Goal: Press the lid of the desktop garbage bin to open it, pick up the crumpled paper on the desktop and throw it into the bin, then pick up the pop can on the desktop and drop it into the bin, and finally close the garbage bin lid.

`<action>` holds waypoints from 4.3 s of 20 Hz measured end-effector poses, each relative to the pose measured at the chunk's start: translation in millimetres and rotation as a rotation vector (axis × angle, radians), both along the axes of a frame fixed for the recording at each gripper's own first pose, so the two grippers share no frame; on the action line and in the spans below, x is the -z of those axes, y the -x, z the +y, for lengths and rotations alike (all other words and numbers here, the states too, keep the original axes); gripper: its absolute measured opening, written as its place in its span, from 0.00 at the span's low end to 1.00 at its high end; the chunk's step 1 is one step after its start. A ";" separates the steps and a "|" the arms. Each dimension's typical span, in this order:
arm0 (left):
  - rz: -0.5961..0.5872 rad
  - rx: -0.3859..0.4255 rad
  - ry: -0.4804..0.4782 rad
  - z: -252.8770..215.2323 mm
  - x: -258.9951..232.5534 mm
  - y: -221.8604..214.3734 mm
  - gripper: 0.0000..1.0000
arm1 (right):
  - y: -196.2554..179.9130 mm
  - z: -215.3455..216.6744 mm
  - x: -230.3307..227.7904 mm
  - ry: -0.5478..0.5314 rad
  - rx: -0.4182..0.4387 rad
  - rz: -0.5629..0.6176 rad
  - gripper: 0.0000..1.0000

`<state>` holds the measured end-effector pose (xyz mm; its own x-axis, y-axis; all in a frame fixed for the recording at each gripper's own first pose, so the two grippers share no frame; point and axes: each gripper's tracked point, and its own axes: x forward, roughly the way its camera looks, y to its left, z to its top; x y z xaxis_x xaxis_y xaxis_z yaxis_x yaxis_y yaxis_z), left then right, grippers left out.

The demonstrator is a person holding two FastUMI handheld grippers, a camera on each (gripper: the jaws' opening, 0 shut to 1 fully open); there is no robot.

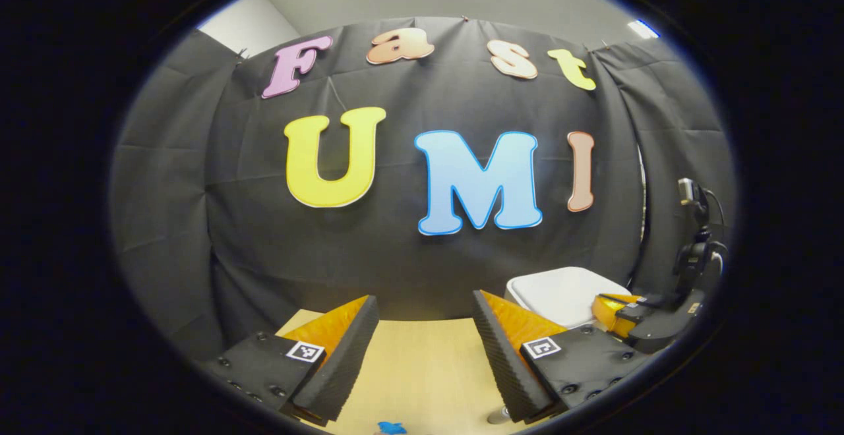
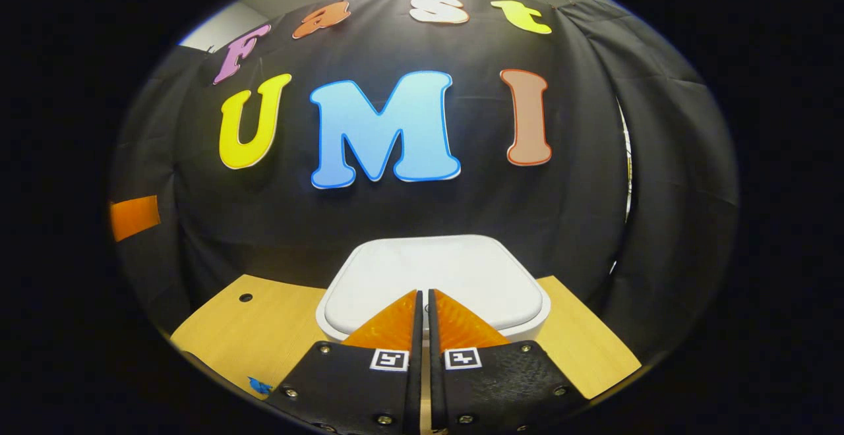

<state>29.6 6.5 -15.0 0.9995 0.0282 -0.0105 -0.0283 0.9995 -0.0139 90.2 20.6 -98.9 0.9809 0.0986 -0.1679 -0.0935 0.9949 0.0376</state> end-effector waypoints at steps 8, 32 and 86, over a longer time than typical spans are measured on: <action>-0.015 0.006 0.020 0.2 -3.3 13.3 0.94 | 10.1 -8.6 -71.6 0.031 0.013 -0.165 0.05; -0.002 -0.026 0.047 47.4 93.5 53.6 0.94 | 77.6 8.8 -117.1 0.004 -0.002 -0.191 0.05; 0.561 -0.085 0.114 83.8 415.8 41.3 0.34 | 83.4 3.0 -124.8 0.135 0.075 -0.121 0.05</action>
